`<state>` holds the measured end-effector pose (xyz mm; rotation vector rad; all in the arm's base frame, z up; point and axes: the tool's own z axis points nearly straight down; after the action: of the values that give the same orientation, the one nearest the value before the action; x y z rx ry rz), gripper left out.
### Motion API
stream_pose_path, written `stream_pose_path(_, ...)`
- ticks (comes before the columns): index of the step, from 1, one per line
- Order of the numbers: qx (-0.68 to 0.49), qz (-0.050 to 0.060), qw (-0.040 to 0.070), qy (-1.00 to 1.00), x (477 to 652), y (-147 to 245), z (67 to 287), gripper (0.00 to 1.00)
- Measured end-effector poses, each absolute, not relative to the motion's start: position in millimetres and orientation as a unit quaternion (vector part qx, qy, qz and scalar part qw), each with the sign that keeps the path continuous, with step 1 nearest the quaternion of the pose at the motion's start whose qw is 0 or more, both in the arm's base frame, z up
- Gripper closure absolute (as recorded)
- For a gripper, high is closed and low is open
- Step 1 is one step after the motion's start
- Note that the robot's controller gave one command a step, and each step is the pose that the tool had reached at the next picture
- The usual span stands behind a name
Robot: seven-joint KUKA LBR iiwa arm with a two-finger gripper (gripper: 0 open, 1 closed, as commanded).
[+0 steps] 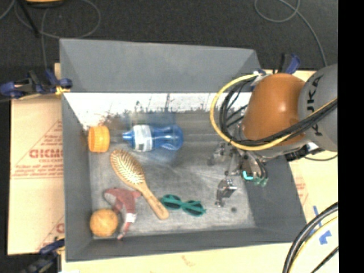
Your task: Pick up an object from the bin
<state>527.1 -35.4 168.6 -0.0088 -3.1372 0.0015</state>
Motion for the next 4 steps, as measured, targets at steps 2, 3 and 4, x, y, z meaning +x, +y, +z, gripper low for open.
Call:
stream_pose_path(2,0.018,0.001,-0.005,-1.000,513.5,-22,128,0.00)
stream_pose_path(3,0.042,0.001,0.002,-0.999,502.7,-7,97,0.00)
stream_pose_path(4,0.120,0.000,-0.003,-0.993,504.7,27,73,1.00)
